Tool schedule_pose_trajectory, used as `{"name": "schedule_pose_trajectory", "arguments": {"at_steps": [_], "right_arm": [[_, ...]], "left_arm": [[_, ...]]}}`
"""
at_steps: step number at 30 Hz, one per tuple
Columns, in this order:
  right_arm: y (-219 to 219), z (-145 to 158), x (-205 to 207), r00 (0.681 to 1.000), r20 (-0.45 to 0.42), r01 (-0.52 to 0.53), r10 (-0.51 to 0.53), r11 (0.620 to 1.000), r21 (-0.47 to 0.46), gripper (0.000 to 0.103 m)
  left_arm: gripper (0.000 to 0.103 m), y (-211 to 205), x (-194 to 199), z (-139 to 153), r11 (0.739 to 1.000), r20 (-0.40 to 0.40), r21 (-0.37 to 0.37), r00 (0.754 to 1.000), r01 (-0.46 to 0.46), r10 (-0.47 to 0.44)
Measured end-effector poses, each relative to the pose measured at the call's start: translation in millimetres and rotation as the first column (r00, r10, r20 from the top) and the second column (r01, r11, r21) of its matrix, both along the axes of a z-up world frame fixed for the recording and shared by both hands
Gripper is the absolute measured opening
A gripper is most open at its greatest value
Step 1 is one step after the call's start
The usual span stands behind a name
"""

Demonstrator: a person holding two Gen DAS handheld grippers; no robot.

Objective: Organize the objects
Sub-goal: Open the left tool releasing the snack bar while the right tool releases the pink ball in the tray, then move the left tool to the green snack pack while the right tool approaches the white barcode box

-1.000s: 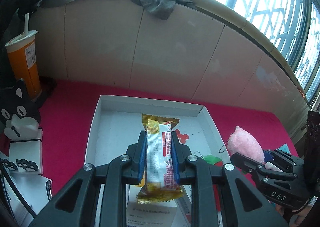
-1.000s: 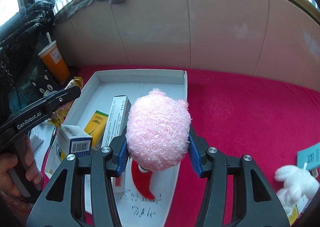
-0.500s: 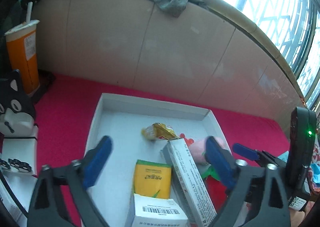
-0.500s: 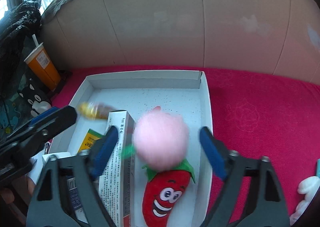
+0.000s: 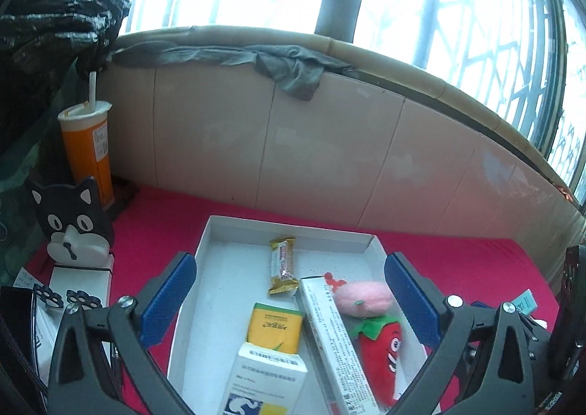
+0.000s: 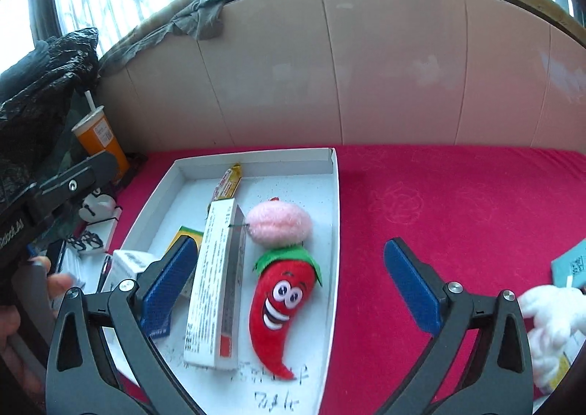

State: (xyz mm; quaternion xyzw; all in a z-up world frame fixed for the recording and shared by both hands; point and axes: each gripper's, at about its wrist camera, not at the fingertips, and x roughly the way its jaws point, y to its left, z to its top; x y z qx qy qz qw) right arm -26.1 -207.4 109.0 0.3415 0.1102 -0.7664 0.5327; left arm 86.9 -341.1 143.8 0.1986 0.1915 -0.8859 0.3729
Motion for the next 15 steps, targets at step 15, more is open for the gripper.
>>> {"name": "schedule_pose_trajectory", "arguments": {"at_steps": [15], "right_arm": [[138.6, 23.6, -8.0, 0.996, 0.007, 0.094, -0.094, 0.982, -0.161, 0.103]], "left_arm": [[0.103, 94.4, -14.9, 7.9, 0.964, -0.013, -0.076, 0.966, 0.256, -0.258]]}}
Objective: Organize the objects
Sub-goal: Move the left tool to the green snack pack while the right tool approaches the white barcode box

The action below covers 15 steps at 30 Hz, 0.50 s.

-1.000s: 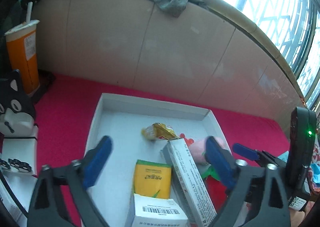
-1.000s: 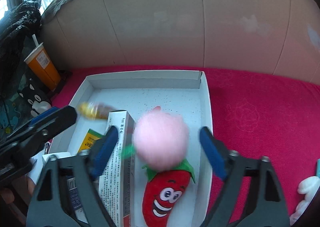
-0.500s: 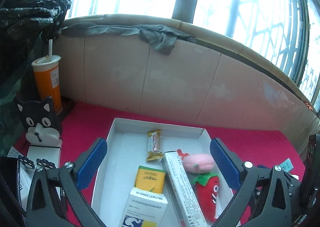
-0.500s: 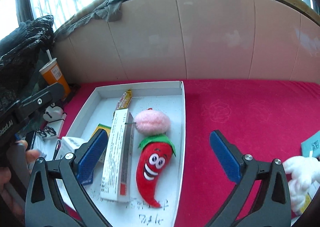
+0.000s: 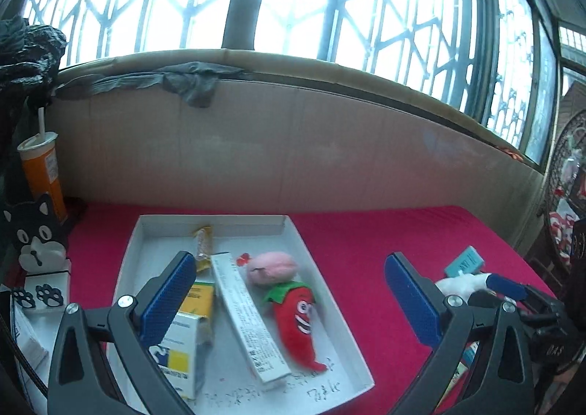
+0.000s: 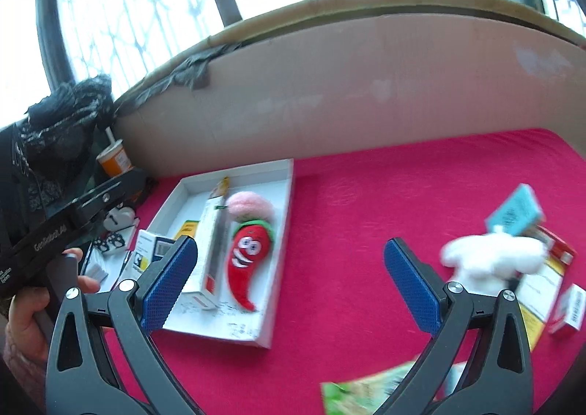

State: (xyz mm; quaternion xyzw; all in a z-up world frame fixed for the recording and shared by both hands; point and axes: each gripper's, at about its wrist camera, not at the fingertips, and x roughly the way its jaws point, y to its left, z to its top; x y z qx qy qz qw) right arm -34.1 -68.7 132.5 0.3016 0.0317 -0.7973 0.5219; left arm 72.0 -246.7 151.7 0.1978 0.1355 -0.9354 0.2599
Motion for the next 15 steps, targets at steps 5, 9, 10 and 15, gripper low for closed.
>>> {"name": "schedule_pose_trajectory", "arguments": {"at_steps": [5, 9, 10, 15], "right_arm": [[75.1, 6.9, -24.8, 0.981, -0.063, 0.181, -0.183, 0.983, -0.046, 0.103], [124.5, -0.8, -56.3, 0.945, -0.03, 0.323, -0.325, 0.945, -0.052, 0.103], [134.8, -4.3, -64.9, 0.935, -0.014, 0.354, -0.355, 0.934, -0.046, 0.103], [178.1, -31.2, -100.1, 0.892, 0.089, 0.444, -0.444, 0.896, 0.024, 0.103]], "left_arm": [[0.103, 56.6, -30.0, -17.1, 0.982, 0.091, -0.019, 0.978, 0.188, -0.186], [0.103, 110.6, -60.8, -42.7, 0.923, 0.199, -0.001, 0.905, 0.385, -0.377], [0.103, 121.7, -68.3, -50.3, 0.905, 0.22, 0.012, 0.881, 0.426, -0.418], [0.103, 158.8, -96.9, -93.1, 0.845, 0.332, 0.056, 0.788, 0.532, -0.518]]}}
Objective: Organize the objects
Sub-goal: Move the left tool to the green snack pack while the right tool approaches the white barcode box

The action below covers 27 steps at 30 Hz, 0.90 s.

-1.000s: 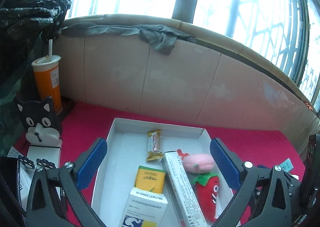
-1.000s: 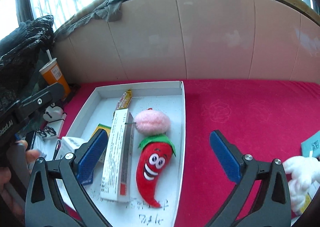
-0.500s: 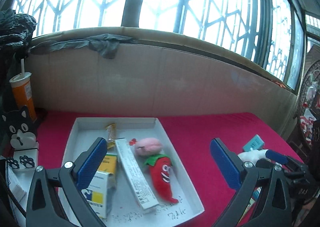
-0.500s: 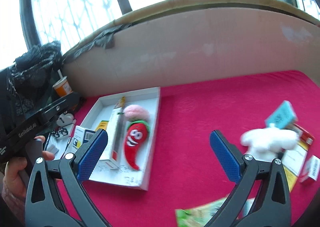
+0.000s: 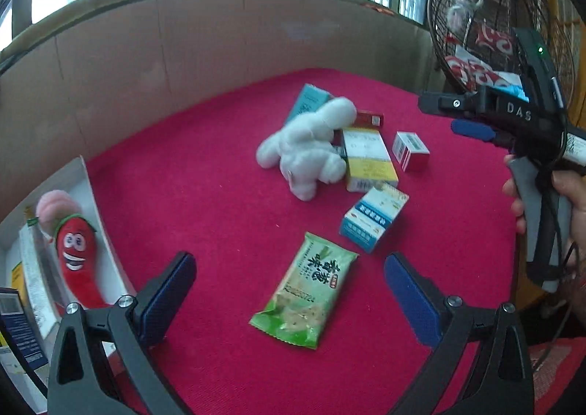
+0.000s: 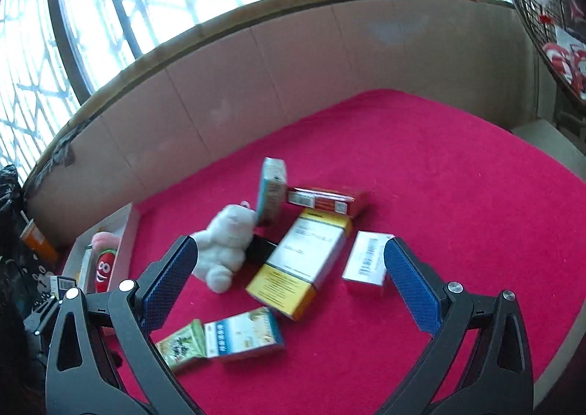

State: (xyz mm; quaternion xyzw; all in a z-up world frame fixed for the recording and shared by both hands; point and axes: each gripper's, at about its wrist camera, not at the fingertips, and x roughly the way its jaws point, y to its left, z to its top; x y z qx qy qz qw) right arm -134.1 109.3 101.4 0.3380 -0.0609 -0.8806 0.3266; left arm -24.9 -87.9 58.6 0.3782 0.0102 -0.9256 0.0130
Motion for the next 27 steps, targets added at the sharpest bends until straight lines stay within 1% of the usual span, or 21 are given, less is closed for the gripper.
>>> {"name": "schedule_pose_trajectory", "arguments": {"at_steps": [2, 4, 5, 7, 8, 9, 10, 11, 13, 15, 16, 17, 18, 19, 20, 22, 27], "right_arm": [[9.6, -11.4, -6.0, 0.999, 0.033, -0.008, 0.007, 1.0, 0.018, 0.103], [9.9, -23.8, -10.3, 0.998, 0.054, -0.035, 0.031, 0.997, 0.067, 0.103], [8.5, -30.2, -12.2, 0.997, 0.062, -0.042, 0.036, 0.994, 0.097, 0.103], [8.7, -41.3, -14.5, 0.996, 0.075, -0.05, 0.04, 0.99, 0.13, 0.103], [5.8, -44.9, -15.2, 0.995, 0.084, -0.059, 0.048, 0.989, 0.136, 0.103], [3.2, -47.5, -15.1, 0.994, 0.092, -0.071, 0.059, 0.988, 0.137, 0.103], [-1.8, -46.6, -13.4, 0.993, 0.09, -0.083, 0.071, 0.987, 0.135, 0.103], [-5.5, -43.7, -10.2, 0.995, 0.07, -0.082, 0.073, 0.987, 0.141, 0.103], [-8.6, -39.4, -7.9, 0.999, 0.024, -0.038, 0.034, 0.983, 0.177, 0.103], [-6.5, -41.8, -14.8, 0.999, 0.03, 0.005, -0.012, 0.979, 0.204, 0.103], [-3.0, -45.3, -20.1, 0.998, 0.051, 0.02, -0.031, 0.978, 0.207, 0.103], [-0.6, -49.8, -25.2, 0.997, 0.071, 0.028, -0.044, 0.976, 0.215, 0.102], [1.7, -54.9, -29.4, 0.995, 0.083, 0.033, -0.054, 0.973, 0.229, 0.101], [1.7, -57.6, -31.9, 0.995, 0.082, 0.038, -0.06, 0.97, 0.241, 0.096], [1.5, -59.3, -34.1, 0.995, 0.076, 0.04, -0.061, 0.967, 0.25, 0.095], [-4.7, -62.0, -37.8, 0.996, 0.068, 0.036, -0.055, 0.964, 0.262, 0.089], [-16.1, -62.4, -44.6, 0.995, 0.072, 0.052, -0.072, 0.966, 0.252, 0.088]], "left_arm": [[0.103, 2.2, -6.1, -16.5, 1.0, 0.04, 0.006, 0.999, 0.006, -0.007], [0.103, 2.4, -8.3, -28.6, 1.0, 0.069, 0.017, 0.998, 0.003, -0.005], [0.103, 3.0, -9.8, -32.1, 1.0, 0.078, 0.022, 0.997, 0.004, -0.006], [0.102, 5.3, -12.3, -37.2, 1.0, 0.094, 0.019, 0.996, 0.012, -0.014], [0.102, 6.3, -13.9, -38.0, 1.0, 0.1, 0.014, 0.995, 0.019, -0.02], [0.099, 7.7, -14.9, -39.5, 1.0, 0.106, 0.01, 0.994, 0.026, -0.027], [0.097, 9.7, -16.2, -40.5, 1.0, 0.114, 0.006, 0.993, 0.03, -0.03], [0.097, 10.7, -16.5, -41.2, 1.0, 0.118, 0.006, 0.993, 0.031, -0.031], [0.097, 12.0, -17.0, -42.9, 0.999, 0.12, 0.013, 0.992, 0.035, -0.036], [0.096, 12.4, -17.5, -45.3, 0.999, 0.121, 0.018, 0.992, 0.04, -0.042], [0.09, 11.8, -18.5, -46.4, 0.999, 0.124, 0.024, 0.991, 0.044, -0.047], [0.088, 11.1, -19.2, -47.3, 0.999, 0.128, 0.027, 0.991, 0.043, -0.046], [0.084, 10.4, -19.7, -46.3, 0.999, 0.123, 0.023, 0.991, 0.04, -0.042], [0.08, 9.8, -21.4, -46.0, 0.999, 0.123, 0.022, 0.992, 0.039, -0.041], [0.079, 9.2, -22.8, -45.5, 0.999, 0.123, 0.02, 0.992, 0.039, -0.041], [0.078, 8.5, -25.3, -45.1, 0.999, 0.126, 0.017, 0.991, 0.038, -0.04], [0.077, 10.8, -24.2, -45.0, 0.999, 0.123, 0.01, 0.991, 0.044, -0.045]]}}
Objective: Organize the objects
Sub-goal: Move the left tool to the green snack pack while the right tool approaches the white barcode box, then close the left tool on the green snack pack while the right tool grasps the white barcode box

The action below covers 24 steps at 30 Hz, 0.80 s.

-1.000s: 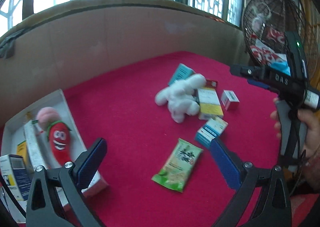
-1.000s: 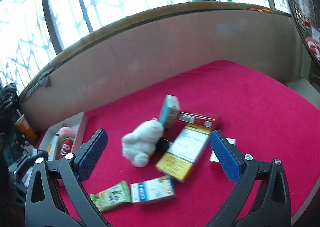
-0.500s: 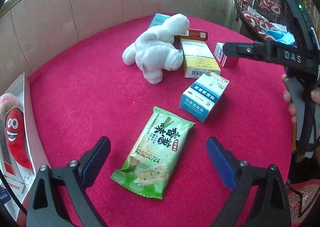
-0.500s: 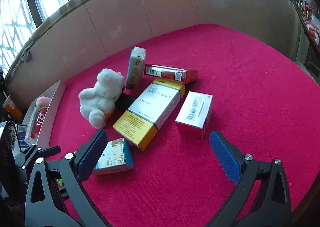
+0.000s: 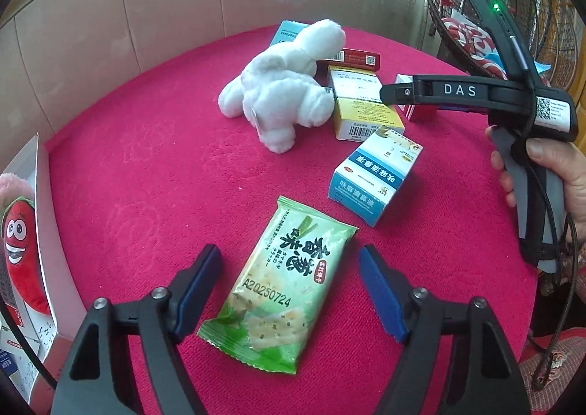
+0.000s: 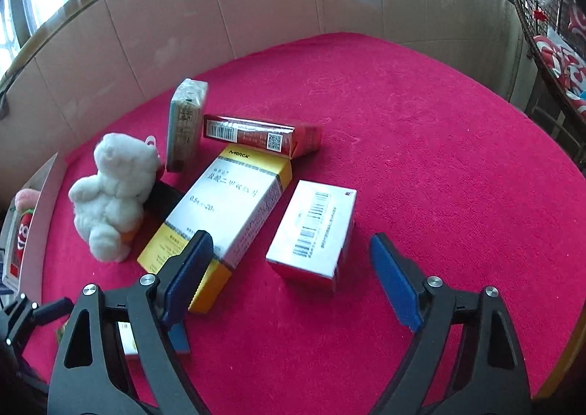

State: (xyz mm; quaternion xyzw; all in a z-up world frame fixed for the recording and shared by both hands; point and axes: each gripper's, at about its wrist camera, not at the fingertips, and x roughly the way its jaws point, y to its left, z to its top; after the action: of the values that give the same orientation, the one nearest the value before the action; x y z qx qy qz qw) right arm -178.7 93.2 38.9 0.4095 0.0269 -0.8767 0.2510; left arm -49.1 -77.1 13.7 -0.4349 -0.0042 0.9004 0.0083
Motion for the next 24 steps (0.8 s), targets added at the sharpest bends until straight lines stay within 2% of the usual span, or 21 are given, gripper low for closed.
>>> {"name": "schedule_pose_trajectory", "arguments": {"at_steps": [2, 3, 4, 5, 6, 7, 8, 18, 20, 22, 24], "right_arm": [[4.7, -0.4, -0.7, 1.0, 0.017, 0.008, -0.008, 1.0, -0.016, 0.088], [8.4, 0.1, -0.4, 1.0, 0.021, 0.014, -0.014, 1.0, -0.023, 0.087], [11.5, -0.1, 0.0, 0.999, 0.024, 0.022, -0.021, 0.999, -0.028, 0.086], [16.8, -0.6, -0.3, 0.999, 0.027, 0.035, -0.034, 0.999, -0.028, 0.084], [20.2, -1.4, -0.7, 0.999, 0.031, 0.044, -0.043, 0.999, -0.028, 0.076], [23.7, -1.2, -1.2, 0.998, 0.031, 0.049, -0.048, 0.998, -0.03, 0.07], [25.4, -0.4, -1.8, 0.998, 0.029, 0.052, -0.052, 0.998, -0.026, 0.069], [1.2, -2.4, -8.4, 1.0, -0.001, 0.03, -0.03, 0.997, 0.072, 0.069], [0.9, -2.8, -8.1, 1.0, -0.005, 0.029, -0.028, 0.996, 0.081, 0.066], [2.2, -2.3, -7.3, 0.999, -0.009, 0.031, -0.031, 0.996, 0.084, 0.046], [5.3, -2.2, -5.9, 0.999, -0.01, 0.035, -0.034, 0.997, 0.071, 0.037]], "left_arm": [[0.073, -0.2, 1.6, 0.0, 1.0, -0.006, 0.003, 1.0, 0.004, -0.004], [0.064, -0.7, 2.6, 0.6, 1.0, -0.01, 0.006, 1.0, 0.005, -0.005], [0.05, -1.0, 3.8, 1.6, 1.0, -0.015, 0.007, 1.0, 0.007, -0.007], [0.045, -1.1, 4.5, 2.1, 1.0, -0.014, 0.011, 1.0, 0.011, -0.011], [0.043, -0.7, 5.7, 2.9, 1.0, -0.01, 0.015, 1.0, 0.018, -0.018], [0.043, 0.6, 5.9, 3.0, 1.0, -0.008, 0.013, 1.0, 0.025, -0.025], [0.043, 2.1, 6.2, 3.0, 1.0, -0.006, 0.01, 1.0, 0.027, -0.027], [0.051, 9.6, 6.8, 1.8, 1.0, -0.003, -0.001, 1.0, -0.006, 0.006], [0.051, 9.9, 6.5, 1.8, 1.0, 0.001, 0.001, 1.0, -0.003, 0.003], [0.052, 10.4, 8.4, 1.4, 1.0, -0.005, 0.004, 1.0, -0.003, 0.003], [0.052, 12.1, 11.4, 0.5, 1.0, -0.021, 0.001, 1.0, -0.01, 0.01]]}}
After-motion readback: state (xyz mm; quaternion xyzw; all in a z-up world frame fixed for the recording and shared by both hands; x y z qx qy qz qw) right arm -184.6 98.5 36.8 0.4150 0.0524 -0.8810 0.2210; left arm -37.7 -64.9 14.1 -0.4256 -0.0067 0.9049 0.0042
